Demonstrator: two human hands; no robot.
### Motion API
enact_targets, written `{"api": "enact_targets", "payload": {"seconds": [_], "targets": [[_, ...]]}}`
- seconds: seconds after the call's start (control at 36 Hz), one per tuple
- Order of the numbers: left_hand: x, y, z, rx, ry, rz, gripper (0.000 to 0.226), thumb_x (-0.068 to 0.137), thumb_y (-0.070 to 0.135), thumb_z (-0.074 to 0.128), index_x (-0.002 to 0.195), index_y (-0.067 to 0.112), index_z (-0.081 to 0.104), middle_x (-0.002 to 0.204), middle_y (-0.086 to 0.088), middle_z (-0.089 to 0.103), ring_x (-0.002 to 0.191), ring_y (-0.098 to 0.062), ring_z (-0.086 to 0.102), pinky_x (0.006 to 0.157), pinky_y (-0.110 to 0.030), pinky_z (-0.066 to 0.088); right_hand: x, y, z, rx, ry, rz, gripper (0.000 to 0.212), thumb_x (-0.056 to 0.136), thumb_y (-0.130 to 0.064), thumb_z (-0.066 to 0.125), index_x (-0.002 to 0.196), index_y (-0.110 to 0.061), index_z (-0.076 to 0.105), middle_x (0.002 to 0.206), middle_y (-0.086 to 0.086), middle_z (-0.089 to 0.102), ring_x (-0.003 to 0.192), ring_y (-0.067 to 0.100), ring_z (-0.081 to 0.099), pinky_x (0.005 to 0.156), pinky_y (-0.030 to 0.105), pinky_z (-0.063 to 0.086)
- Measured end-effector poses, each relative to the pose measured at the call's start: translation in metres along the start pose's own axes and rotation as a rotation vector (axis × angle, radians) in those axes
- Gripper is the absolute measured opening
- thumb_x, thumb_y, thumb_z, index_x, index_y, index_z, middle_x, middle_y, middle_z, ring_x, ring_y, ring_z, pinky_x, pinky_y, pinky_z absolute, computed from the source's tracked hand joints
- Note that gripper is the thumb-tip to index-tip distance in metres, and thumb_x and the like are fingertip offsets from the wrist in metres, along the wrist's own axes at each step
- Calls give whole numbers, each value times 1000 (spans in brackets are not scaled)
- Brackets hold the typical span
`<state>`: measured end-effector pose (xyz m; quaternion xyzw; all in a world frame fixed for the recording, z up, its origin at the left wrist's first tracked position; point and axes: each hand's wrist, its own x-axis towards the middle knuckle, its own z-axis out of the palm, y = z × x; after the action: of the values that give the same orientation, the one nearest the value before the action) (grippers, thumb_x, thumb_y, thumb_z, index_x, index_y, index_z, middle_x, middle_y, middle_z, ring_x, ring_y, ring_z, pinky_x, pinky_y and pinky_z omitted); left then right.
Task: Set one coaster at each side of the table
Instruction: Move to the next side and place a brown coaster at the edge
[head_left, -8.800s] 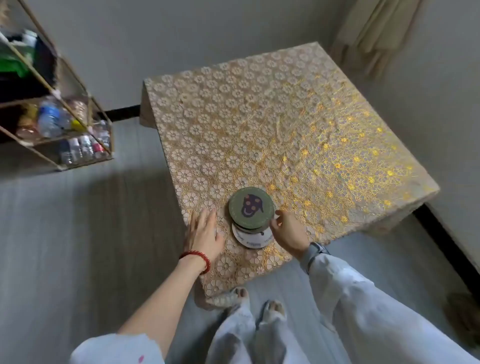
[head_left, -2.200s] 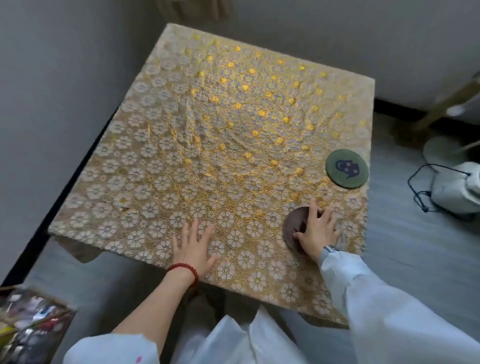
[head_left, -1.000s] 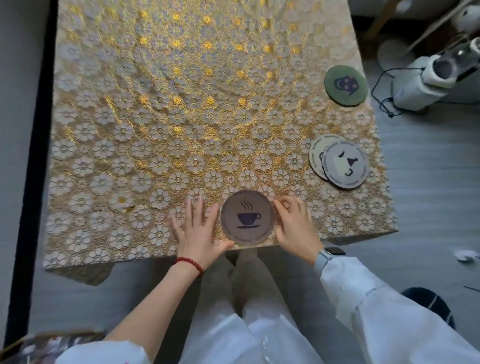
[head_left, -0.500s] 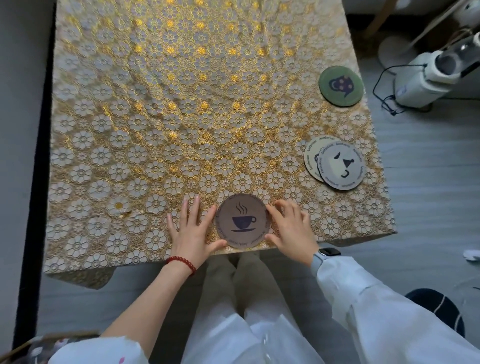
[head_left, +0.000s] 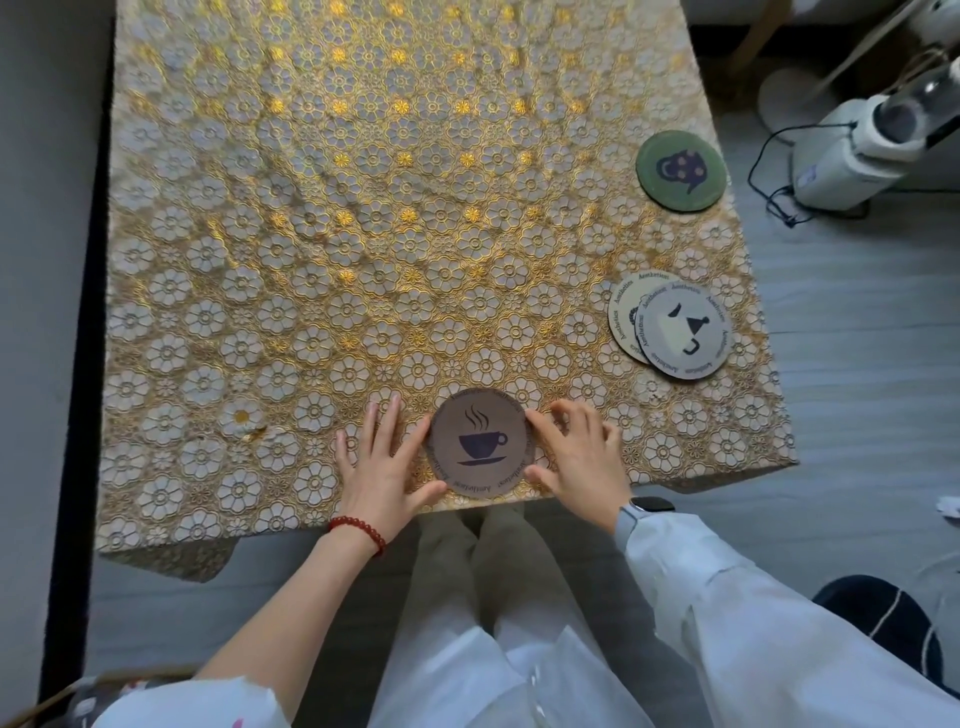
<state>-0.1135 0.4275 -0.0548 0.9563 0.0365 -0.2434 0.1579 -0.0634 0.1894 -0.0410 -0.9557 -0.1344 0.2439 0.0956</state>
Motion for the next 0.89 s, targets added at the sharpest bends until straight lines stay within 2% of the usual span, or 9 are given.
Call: {"api": "enact_targets", "payload": {"seconds": [0.39, 0.47, 0.58, 0.72, 0.78, 0.83, 0.89], "targets": [[0, -4, 4, 86, 24, 2, 71, 80, 63, 43, 140, 42, 12, 155, 1, -9, 142, -22, -14, 111, -58, -2, -2, 0, -2, -55, 1, 7, 68, 77, -51, 56, 135, -38, 23, 142, 5, 28, 134, 25, 19, 103, 50, 24], [1, -3, 4, 113, 24, 0, 71, 80, 64, 40, 140, 41, 8, 155, 0, -12, 141, -22, -16, 111, -58, -2, -1, 0, -3, -67, 9, 0, 67, 77, -52, 55, 134, -38, 24, 141, 5, 30, 132, 25, 22, 101, 50, 26], [1, -3, 5, 126, 11, 1, 72, 81, 65, 36, 140, 42, 1, 146, 4, -26, 136, -19, -25, 111, -58, -4, -1, 2, -2, -90, 7, -8, 66, 77, -55, 53, 134, -39, 24, 140, 4, 31, 131, 24, 24, 100, 49, 28], [1, -5, 5, 121, -5, 7, 74, 80, 67, 36, 140, 43, 0, 145, 4, -27, 135, -18, -27, 111, -58, -4, -1, 3, 0, -95, -1, -17, 67, 76, -56, 52, 134, -39, 22, 139, 3, 30, 130, 24, 23, 99, 49, 29], [1, -6, 4, 101, 1, 1, 73, 78, 67, 38, 139, 43, 7, 151, 4, -19, 140, -20, -19, 111, -58, -2, -1, 2, 0, -72, -15, -20, 67, 76, -55, 53, 133, -39, 23, 139, 3, 30, 131, 23, 23, 101, 48, 28], [2, -3, 0, 62, 33, -22, 68, 76, 64, 42, 136, 43, 21, 156, 1, 3, 142, -21, -5, 111, -58, 2, -1, 3, -3, -14, -23, -21, 62, 78, -53, 52, 132, -36, 28, 138, 0, 33, 131, 20, 26, 102, 47, 28], [7, 5, -7, -8, 90, -57, 57, 76, 59, 48, 128, 37, 39, 151, -4, 23, 140, -24, 9, 112, -58, 6, 0, 9, -9, 100, -5, -5, 53, 84, -45, 50, 132, -30, 34, 136, -2, 39, 128, 16, 33, 104, 44, 30]]}}
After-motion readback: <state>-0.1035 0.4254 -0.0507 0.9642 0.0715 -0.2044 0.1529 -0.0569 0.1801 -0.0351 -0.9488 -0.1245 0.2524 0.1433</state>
